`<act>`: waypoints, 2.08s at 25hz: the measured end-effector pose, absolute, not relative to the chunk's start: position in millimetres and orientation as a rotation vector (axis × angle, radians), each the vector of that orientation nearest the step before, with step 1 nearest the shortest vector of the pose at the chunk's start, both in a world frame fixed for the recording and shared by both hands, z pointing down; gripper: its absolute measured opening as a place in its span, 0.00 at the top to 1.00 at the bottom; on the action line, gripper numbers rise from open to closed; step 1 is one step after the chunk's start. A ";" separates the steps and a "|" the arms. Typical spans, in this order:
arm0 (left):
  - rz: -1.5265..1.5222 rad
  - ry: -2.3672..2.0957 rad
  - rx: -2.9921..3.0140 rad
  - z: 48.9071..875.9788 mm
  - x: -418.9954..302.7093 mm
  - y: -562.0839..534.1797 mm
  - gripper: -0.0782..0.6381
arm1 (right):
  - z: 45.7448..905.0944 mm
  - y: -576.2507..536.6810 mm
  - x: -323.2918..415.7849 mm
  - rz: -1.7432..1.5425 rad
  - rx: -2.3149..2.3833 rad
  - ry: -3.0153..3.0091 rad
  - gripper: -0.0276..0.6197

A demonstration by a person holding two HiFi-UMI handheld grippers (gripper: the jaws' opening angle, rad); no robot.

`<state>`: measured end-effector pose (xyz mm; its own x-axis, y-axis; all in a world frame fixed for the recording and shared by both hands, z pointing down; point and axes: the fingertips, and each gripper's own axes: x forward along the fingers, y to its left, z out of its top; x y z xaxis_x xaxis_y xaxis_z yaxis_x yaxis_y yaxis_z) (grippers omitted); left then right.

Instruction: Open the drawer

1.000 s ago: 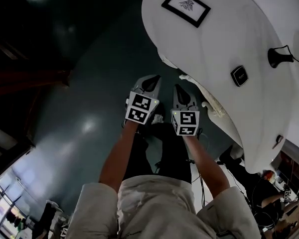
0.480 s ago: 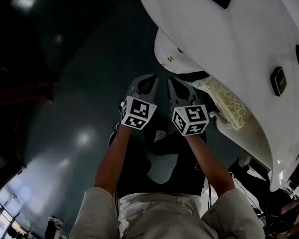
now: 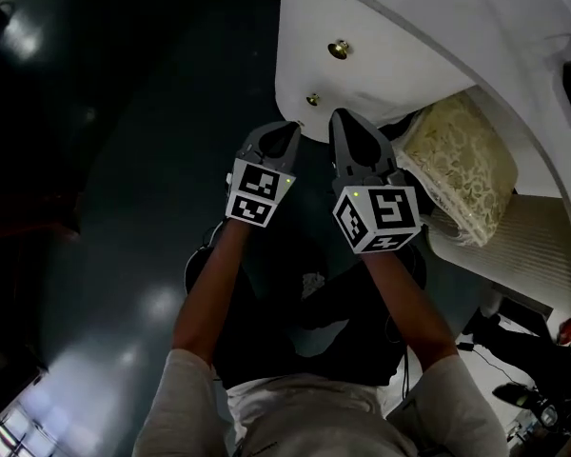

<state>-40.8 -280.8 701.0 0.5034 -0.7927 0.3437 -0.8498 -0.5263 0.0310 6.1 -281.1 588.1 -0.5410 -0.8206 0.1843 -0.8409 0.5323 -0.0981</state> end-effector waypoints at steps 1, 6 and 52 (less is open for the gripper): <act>0.426 -1.402 2.562 705.3 -38.3 -285.3 0.88 | 583.7 -283.9 12.4 0.256 1.485 -2.655 0.93; 0.380 -1.355 2.612 716.0 -22.9 -306.6 0.88 | 566.3 -303.9 50.3 0.172 1.692 -2.625 0.93; 0.266 -1.466 2.613 736.8 -5.7 -350.9 0.72 | 559.1 -319.0 98.2 0.171 1.928 -2.526 0.93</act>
<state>-5.7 -350.9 736.8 0.5115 -0.8312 0.2180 -0.8547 -0.5183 0.0295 98.2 -319.0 559.1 -0.2651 -0.9637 0.0330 -0.9593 0.2601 -0.1100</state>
